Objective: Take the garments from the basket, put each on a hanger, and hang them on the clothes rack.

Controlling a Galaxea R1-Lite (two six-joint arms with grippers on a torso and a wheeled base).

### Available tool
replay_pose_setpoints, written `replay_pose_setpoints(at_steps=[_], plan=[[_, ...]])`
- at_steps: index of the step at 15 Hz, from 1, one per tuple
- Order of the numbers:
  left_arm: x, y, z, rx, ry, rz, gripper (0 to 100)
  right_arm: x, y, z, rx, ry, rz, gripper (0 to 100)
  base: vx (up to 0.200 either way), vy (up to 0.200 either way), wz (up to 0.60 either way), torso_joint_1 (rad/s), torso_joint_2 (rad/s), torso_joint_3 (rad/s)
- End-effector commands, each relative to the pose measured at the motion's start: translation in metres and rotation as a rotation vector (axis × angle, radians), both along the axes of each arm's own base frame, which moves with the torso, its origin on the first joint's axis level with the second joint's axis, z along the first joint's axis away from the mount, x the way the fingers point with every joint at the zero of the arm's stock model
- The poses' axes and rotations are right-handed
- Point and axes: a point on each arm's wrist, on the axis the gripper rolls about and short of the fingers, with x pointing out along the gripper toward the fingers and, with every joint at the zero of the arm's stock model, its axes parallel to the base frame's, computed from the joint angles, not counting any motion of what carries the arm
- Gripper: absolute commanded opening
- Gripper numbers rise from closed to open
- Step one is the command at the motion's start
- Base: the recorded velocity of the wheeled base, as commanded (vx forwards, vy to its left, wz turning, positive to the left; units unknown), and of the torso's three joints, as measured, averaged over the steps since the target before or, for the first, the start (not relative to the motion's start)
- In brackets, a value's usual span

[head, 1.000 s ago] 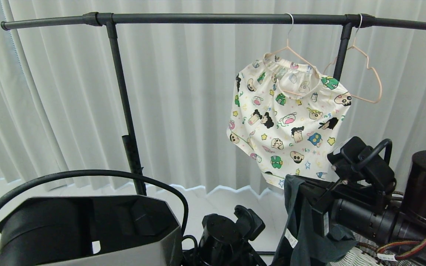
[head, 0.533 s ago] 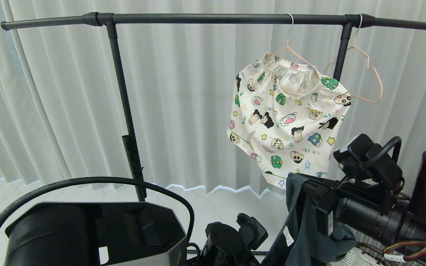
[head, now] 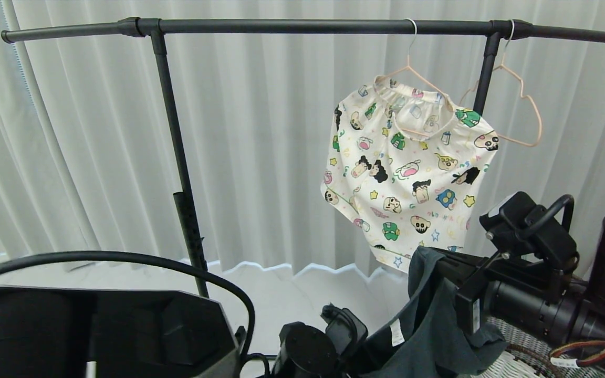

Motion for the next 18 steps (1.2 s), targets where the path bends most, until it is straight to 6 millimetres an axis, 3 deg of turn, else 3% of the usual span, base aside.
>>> replay_pose_setpoints(at_steps=[1,4,5,8,9,10,14,17,18], plan=[[0.012,0.030,0.091,-0.141,-0.045,0.113,0,0.005,0.001,0.008,0.024,-0.021,-0.014,0,0.000,0.000,0.00,0.000,0.00,0.000],[0.006,0.072,0.192,-0.237,-0.010,0.212,0,0.016,0.012,0.033,0.084,-0.075,-0.014,0,0.000,0.000,0.00,0.000,0.00,0.000],[-0.001,0.085,0.215,-0.247,0.003,0.220,0,0.019,0.016,0.036,0.091,-0.081,-0.013,0,0.000,0.000,0.00,0.000,0.00,0.000],[-0.035,0.128,0.266,-0.215,0.078,0.198,0,0.022,0.030,0.052,0.117,-0.098,0.036,0,0.000,0.000,0.00,0.000,0.00,0.000],[-0.038,0.133,0.275,-0.224,0.071,0.200,0,0.022,0.033,0.055,0.121,-0.100,0.047,0,0.000,0.000,0.00,0.000,0.00,0.000],[-0.038,0.141,0.297,-0.258,0.031,0.228,0,0.024,0.042,0.065,0.142,-0.116,0.068,0,0.000,0.000,0.00,0.000,0.00,0.000],[-0.034,0.161,0.336,-0.309,-0.068,0.307,0,0.032,0.062,0.080,0.179,-0.145,0.090,0,0.000,0.000,0.00,0.000,0.00,0.000],[-0.041,0.165,0.320,-0.164,-0.123,0.260,0,0.034,0.060,0.079,0.167,-0.136,0.079,0,0.000,0.000,0.00,0.000,0.00,0.000],[-0.047,0.168,0.312,-0.078,-0.168,0.225,0,0.035,0.051,0.083,0.159,-0.134,0.058,0,0.000,0.000,0.00,0.000,0.00,0.000]])
